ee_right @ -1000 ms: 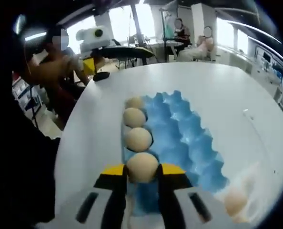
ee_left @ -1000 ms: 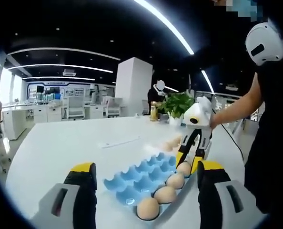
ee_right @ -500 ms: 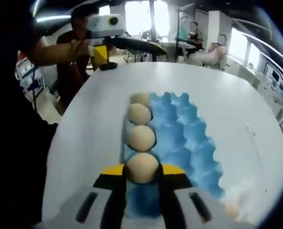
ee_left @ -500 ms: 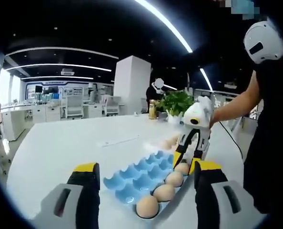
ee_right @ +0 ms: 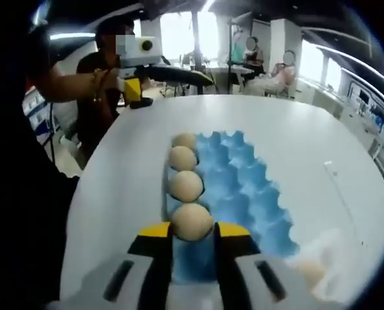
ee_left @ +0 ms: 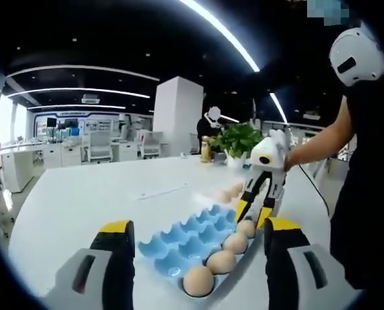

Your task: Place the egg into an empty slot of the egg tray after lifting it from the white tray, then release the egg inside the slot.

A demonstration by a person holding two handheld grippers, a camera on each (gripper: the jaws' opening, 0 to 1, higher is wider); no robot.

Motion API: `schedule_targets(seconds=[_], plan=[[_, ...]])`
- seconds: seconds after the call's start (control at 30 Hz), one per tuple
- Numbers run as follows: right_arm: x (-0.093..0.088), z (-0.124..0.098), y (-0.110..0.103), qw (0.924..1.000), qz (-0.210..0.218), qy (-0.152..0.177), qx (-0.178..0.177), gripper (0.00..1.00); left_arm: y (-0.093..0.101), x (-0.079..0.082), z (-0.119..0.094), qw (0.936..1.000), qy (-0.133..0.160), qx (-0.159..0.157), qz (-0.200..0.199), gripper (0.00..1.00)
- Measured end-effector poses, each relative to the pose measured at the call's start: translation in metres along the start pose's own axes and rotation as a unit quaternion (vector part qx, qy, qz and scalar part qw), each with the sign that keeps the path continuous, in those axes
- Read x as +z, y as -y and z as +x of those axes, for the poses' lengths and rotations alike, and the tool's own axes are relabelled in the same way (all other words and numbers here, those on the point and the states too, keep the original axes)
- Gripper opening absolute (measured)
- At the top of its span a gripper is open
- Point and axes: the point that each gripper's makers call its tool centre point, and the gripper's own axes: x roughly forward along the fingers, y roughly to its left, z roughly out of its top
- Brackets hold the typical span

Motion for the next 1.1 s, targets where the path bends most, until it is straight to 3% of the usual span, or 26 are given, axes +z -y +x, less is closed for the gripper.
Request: schedule_targets(seconds=[0.43,1.1], plan=[[-0.028,-0.022,0.001,0.9994,0.011,-0.025,-0.023,0.25,0.002,0.001,0.001,1.0000,-0.001,-0.002,0.001,0.83],[-0.090,-0.077,0.008,0.9930,0.053,-0.073,-0.075,0.25,0.002,0.005,0.001,1.0000,0.003,-0.006,0.003,0.79]])
